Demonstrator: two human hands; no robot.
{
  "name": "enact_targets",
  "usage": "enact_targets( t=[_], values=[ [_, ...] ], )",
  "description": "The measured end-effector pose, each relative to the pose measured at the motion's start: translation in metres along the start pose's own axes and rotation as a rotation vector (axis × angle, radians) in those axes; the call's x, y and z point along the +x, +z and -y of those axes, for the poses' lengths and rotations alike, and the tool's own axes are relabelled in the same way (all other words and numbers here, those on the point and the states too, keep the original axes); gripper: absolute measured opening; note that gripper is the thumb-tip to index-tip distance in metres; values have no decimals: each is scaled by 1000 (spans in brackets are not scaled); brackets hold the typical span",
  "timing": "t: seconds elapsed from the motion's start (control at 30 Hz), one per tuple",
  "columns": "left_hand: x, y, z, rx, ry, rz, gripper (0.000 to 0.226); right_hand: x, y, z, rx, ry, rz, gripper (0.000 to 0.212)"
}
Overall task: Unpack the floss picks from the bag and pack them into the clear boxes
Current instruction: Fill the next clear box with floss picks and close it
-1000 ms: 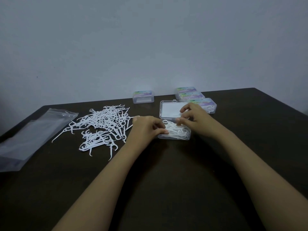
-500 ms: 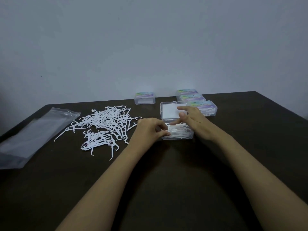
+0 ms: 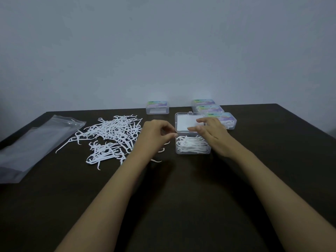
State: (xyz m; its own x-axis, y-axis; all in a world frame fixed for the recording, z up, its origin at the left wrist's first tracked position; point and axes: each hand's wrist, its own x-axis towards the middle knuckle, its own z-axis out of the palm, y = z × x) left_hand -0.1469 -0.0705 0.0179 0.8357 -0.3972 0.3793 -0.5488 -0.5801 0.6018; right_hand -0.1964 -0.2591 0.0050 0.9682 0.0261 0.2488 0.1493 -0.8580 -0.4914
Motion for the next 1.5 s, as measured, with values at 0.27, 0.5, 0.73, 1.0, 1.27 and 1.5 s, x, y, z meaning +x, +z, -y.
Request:
enact_targets(
  t=[0.27, 0.5, 0.73, 1.0, 1.27, 1.5],
  values=[
    [2, -31, 38, 284, -212, -40, 20, -1, 23, 30, -133, -179, -20, 47],
    [1, -26, 47, 339, -334, 168, 36, 3, 58, 69, -271, -294, -29, 76],
    [-3, -23, 35, 367, -317, 266, 23, 3, 72, 67, -580, -356, 86, 78],
    [-2, -28, 44, 298, -349, 81, 17, 6, 64, 72, -509, -369, 9, 23],
    [-2, -15, 47, 512, -291, 130, 53, 1, 57, 72, -498, -301, 78, 33],
    [2, -12, 47, 503, -319, 166, 23, -2, 52, 71, -462, -287, 129, 27]
  ],
)
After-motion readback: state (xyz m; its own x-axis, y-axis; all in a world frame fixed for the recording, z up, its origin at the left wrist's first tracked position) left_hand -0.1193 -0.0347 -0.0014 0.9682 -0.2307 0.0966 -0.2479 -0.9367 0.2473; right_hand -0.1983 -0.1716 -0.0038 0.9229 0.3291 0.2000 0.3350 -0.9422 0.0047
